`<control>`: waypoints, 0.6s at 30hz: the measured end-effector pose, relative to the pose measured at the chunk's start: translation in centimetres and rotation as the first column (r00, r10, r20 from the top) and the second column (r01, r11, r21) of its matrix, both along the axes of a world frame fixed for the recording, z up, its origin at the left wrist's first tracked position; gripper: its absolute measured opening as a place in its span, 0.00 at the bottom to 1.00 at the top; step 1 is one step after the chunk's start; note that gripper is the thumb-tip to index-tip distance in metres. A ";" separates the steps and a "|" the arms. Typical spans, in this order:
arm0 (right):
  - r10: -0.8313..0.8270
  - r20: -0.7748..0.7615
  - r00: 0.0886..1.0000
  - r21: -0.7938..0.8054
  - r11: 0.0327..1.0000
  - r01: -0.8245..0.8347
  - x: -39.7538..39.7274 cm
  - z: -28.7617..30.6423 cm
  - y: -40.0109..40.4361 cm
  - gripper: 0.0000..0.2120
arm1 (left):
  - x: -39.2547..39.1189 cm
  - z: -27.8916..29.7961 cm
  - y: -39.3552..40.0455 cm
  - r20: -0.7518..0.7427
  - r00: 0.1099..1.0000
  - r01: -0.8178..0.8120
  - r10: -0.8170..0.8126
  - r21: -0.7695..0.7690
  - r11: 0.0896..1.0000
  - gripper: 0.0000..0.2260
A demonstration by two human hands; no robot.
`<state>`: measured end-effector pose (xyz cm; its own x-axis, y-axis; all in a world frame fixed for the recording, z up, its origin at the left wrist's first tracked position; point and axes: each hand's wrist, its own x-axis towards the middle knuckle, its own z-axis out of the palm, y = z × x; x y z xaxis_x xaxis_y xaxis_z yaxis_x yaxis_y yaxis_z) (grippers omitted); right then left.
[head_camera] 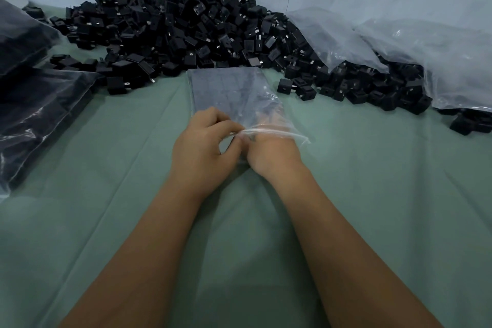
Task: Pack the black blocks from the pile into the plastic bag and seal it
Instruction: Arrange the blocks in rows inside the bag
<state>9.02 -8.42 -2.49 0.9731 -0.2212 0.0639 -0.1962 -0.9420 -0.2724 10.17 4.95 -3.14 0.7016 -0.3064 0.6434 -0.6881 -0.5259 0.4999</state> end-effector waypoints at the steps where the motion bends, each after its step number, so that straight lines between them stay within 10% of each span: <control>1: -0.003 0.014 1.000 0.004 1.000 0.003 -0.6 0.0 -0.1 0.17 | 0.1 0.0 0.1 -0.005 1.000 -0.018 0.018 -0.006 1.000 0.10; 6: 0.218 0.412 0.885 -0.308 0.947 -0.090 -4.8 0.7 0.0 0.14 | 0.3 0.1 0.3 -0.171 0.985 0.065 -0.027 0.219 0.974 0.18; 10: 0.132 0.741 0.658 -0.078 0.991 -0.111 -4.2 2.0 -3.2 0.12 | 0.6 -0.4 0.2 -0.238 0.971 0.091 0.012 0.417 0.904 0.17; 18: -0.289 0.324 0.901 0.554 0.830 0.067 5.1 0.2 -12.5 0.18 | 1.3 -1.1 0.0 -0.234 0.971 0.043 0.053 0.385 0.922 0.16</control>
